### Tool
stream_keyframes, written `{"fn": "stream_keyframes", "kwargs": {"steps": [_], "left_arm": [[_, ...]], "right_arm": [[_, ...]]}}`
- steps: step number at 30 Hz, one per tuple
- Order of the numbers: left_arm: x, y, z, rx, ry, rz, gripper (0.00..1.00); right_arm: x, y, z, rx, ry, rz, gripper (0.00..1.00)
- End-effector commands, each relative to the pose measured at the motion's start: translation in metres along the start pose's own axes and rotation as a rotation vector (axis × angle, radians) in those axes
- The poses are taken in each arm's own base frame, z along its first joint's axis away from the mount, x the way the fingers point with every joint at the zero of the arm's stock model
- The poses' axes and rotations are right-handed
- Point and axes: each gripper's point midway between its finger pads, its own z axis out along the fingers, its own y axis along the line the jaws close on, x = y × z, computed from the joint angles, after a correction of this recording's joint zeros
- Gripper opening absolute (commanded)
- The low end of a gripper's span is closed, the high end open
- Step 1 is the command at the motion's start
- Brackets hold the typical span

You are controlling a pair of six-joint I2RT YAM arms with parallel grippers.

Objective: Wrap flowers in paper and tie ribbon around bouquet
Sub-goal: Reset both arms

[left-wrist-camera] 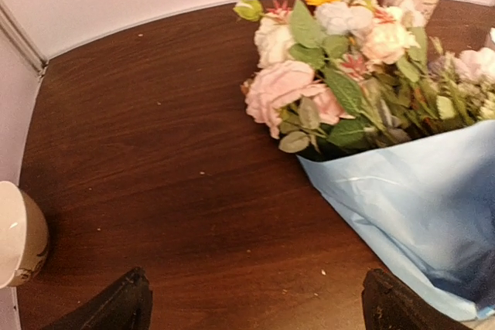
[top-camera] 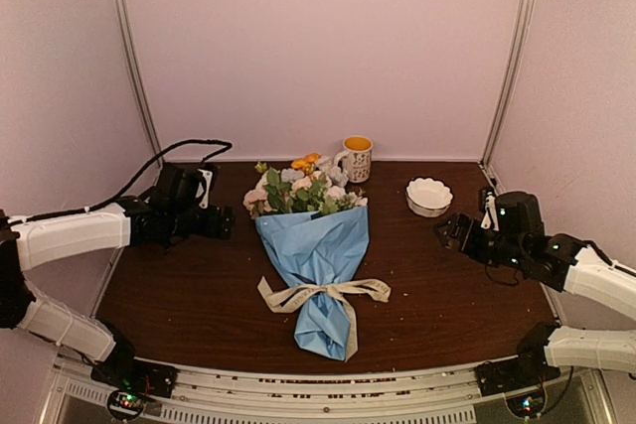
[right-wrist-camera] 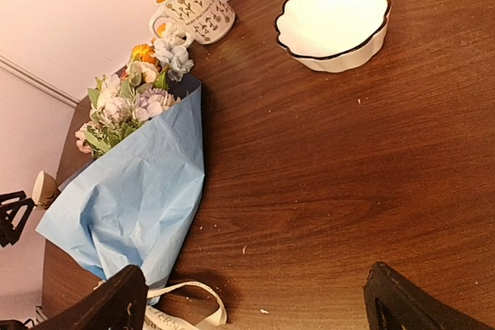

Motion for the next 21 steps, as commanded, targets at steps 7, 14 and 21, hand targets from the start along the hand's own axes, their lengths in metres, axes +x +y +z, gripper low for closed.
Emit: {"fn": "stream_keyframes", "kwargs": {"steps": [7,14,21], "left_arm": [[-0.013,0.112,0.017,-0.371,-0.041,-0.202,0.98],[-0.003,0.159,-0.004,-0.515,-0.065,-0.191,0.98],[0.001,0.165,-0.017,-0.533,-0.08,-0.201,0.98]], "right_arm": [[-0.022,-0.038,-0.016,0.185,-0.123,-0.056,1.0],[-0.019,-0.046,-0.022,0.187,-0.139,-0.085,1.0],[-0.03,-0.039,-0.031,0.11,-0.25,-0.084,1.0]]}}
